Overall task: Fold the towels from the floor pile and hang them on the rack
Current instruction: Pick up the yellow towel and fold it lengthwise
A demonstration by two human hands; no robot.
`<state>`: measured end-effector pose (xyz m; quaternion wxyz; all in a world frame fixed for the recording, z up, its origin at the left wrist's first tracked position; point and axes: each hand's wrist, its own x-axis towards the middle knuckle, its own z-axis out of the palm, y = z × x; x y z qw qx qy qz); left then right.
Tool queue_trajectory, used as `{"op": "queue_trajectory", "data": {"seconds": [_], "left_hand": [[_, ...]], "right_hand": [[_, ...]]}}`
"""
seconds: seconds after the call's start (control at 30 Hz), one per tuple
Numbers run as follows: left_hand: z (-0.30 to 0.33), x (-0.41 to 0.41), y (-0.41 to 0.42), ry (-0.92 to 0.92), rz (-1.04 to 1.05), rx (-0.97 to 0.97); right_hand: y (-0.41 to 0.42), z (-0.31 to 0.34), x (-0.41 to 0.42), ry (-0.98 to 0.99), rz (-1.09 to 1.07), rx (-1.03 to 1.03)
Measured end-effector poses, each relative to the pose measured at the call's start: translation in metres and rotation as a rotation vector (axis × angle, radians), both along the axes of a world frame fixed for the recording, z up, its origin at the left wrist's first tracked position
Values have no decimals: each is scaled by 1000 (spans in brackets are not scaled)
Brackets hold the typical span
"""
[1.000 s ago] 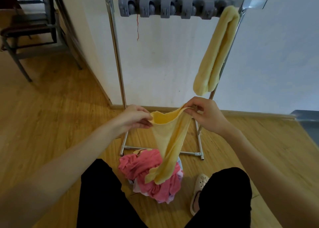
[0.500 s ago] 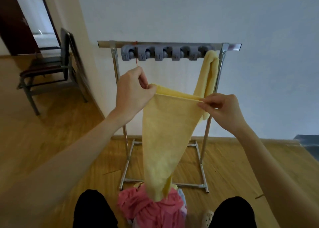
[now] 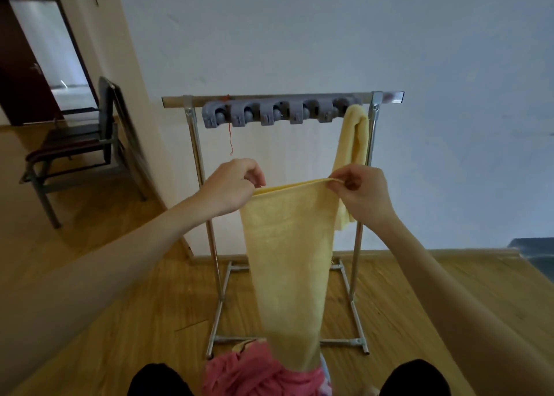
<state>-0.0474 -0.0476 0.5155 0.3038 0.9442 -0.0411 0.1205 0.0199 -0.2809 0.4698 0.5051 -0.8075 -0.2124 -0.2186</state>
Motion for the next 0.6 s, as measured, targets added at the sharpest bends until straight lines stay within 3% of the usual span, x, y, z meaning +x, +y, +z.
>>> {"op": "queue_trajectory", "data": {"seconds": [0.1, 0.27, 0.6], "left_hand": [[-9, -6, -5, 209, -174, -23], [-24, -16, -10, 329, -422, 184], [-31, -25, -12, 348, -624, 409]], "right_hand": [[11, -6, 4, 35, -29, -35], [24, -12, 2, 80, 29, -72], [24, -22, -2, 80, 164, -147]]}}
